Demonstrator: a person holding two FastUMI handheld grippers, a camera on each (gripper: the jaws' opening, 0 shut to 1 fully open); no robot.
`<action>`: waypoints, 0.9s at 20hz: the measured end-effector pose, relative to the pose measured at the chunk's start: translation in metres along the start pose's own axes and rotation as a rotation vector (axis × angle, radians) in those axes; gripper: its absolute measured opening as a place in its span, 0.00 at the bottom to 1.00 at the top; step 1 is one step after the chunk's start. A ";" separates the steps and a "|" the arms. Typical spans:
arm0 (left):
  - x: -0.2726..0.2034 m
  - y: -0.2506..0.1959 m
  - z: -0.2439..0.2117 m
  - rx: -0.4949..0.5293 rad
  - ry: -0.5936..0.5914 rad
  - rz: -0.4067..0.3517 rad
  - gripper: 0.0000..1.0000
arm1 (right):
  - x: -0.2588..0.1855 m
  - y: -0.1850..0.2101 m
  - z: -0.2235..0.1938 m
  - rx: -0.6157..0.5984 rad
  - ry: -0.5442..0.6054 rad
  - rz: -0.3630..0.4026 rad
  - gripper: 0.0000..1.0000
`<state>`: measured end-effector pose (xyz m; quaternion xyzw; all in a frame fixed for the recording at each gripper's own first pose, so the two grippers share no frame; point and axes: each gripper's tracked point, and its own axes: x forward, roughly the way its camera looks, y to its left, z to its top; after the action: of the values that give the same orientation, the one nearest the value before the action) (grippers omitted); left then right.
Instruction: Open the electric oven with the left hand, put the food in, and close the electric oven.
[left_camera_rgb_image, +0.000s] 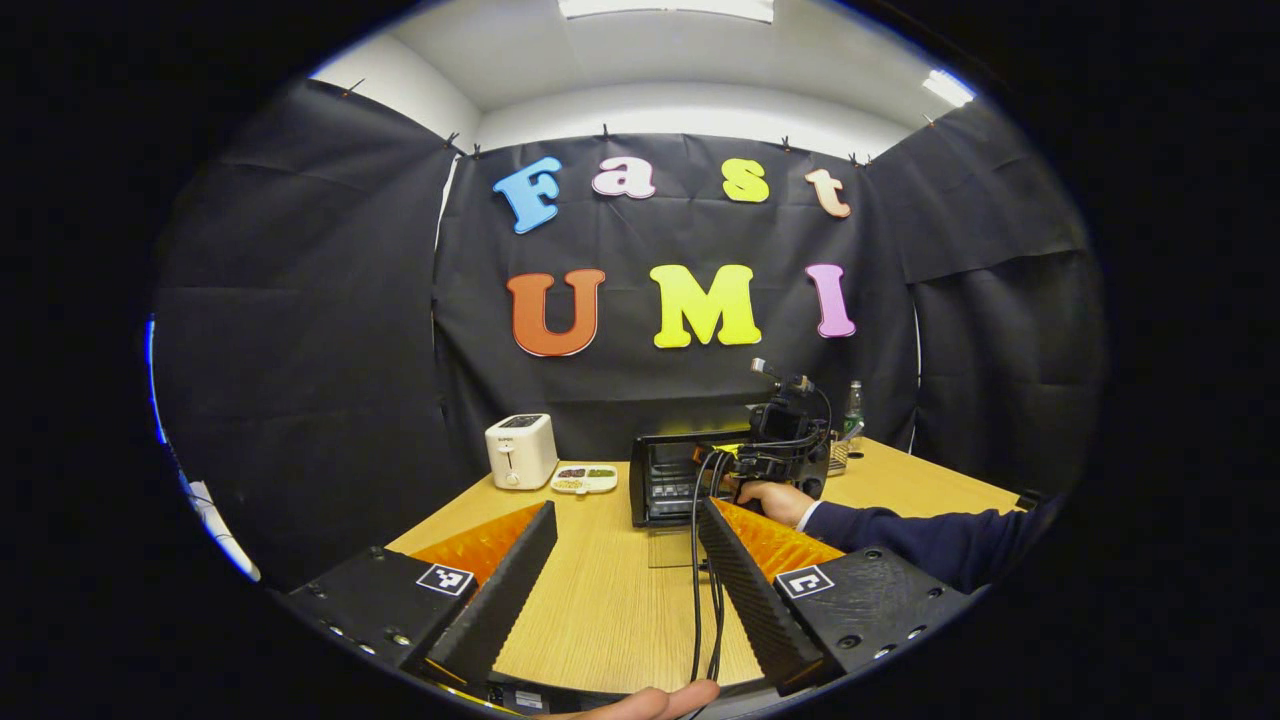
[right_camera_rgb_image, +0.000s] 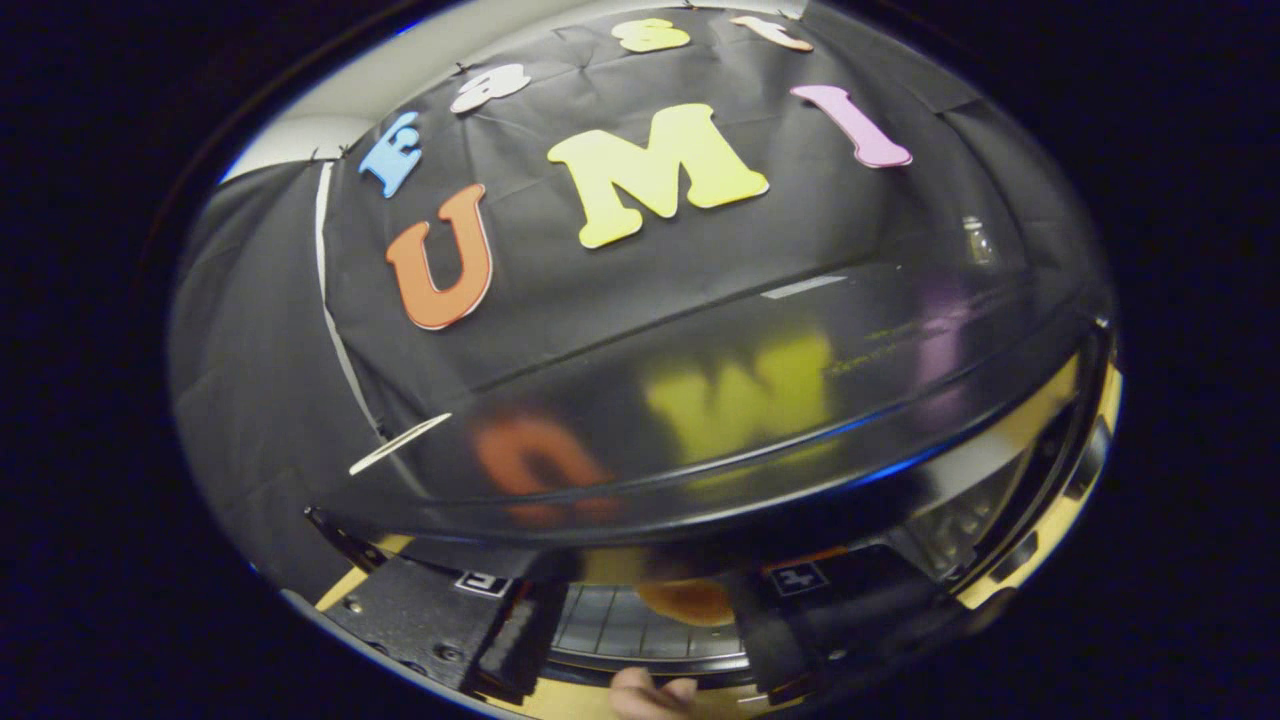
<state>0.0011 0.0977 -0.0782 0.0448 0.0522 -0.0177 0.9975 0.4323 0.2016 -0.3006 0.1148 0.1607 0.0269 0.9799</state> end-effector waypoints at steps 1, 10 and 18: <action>0.002 -0.003 0.001 0.001 0.001 -0.002 0.94 | -0.009 0.000 0.003 -0.003 -0.009 0.007 0.78; 0.005 -0.015 -0.006 -0.082 0.045 0.026 0.94 | -0.145 0.006 0.029 -0.105 -0.083 0.121 0.91; 0.034 -0.043 -0.032 -0.199 0.116 -0.035 0.94 | -0.322 0.002 0.119 -0.132 -0.398 0.215 0.92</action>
<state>0.0297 0.0567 -0.1169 -0.0544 0.1122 -0.0274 0.9918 0.1650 0.1488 -0.0914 0.0698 -0.0511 0.1184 0.9892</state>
